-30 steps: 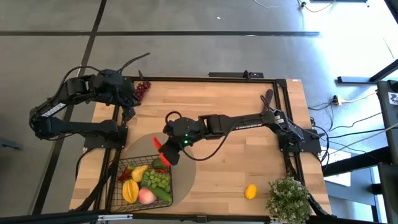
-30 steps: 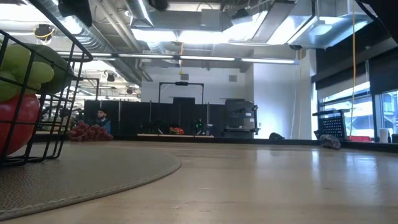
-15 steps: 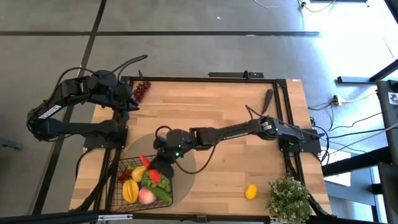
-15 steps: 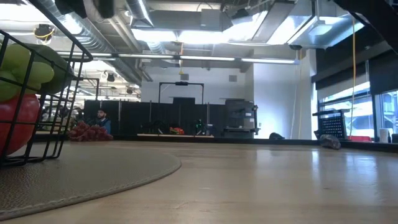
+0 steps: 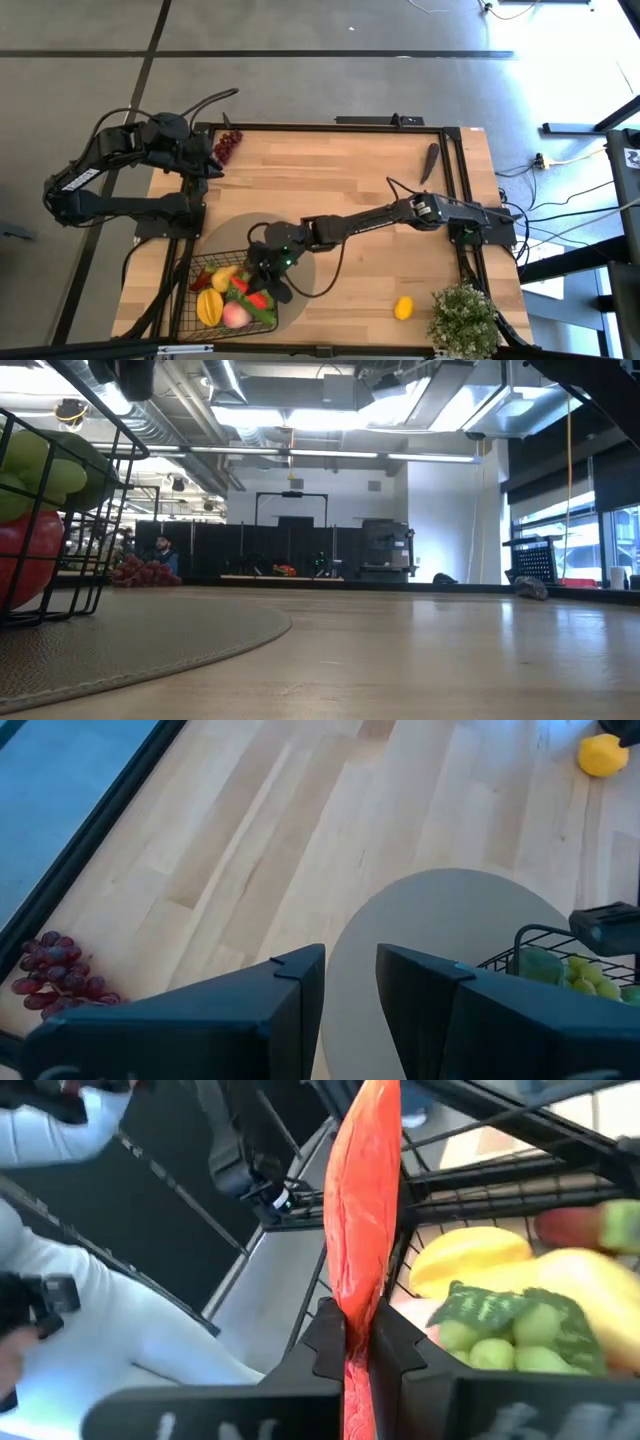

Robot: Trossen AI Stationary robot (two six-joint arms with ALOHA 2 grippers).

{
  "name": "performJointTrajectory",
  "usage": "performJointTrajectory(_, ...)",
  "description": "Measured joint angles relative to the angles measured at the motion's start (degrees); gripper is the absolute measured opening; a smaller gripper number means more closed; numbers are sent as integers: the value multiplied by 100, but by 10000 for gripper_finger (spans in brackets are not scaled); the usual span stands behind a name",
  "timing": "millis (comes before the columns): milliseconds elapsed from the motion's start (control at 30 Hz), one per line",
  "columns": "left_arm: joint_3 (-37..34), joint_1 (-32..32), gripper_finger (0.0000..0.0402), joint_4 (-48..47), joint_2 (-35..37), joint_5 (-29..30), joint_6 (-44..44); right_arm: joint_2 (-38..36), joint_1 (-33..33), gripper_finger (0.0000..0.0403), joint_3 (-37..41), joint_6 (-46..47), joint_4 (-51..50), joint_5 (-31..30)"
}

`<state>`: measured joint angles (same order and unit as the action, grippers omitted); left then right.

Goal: Build produce basket
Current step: Put the orange carrot into the wire basket

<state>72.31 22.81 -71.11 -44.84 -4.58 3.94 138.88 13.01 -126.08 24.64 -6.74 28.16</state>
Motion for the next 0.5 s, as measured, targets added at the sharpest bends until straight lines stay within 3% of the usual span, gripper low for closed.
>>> performJointTrajectory(367, 0, 0, 84, 20, 37, -19, -115, 382, 140, 4, -2, -860, 5, 151)
performJointTrajectory(500, 0, 0, 84, 19, 37, -636, -482, 483, 175, 4, 0, -872, 50, 172)
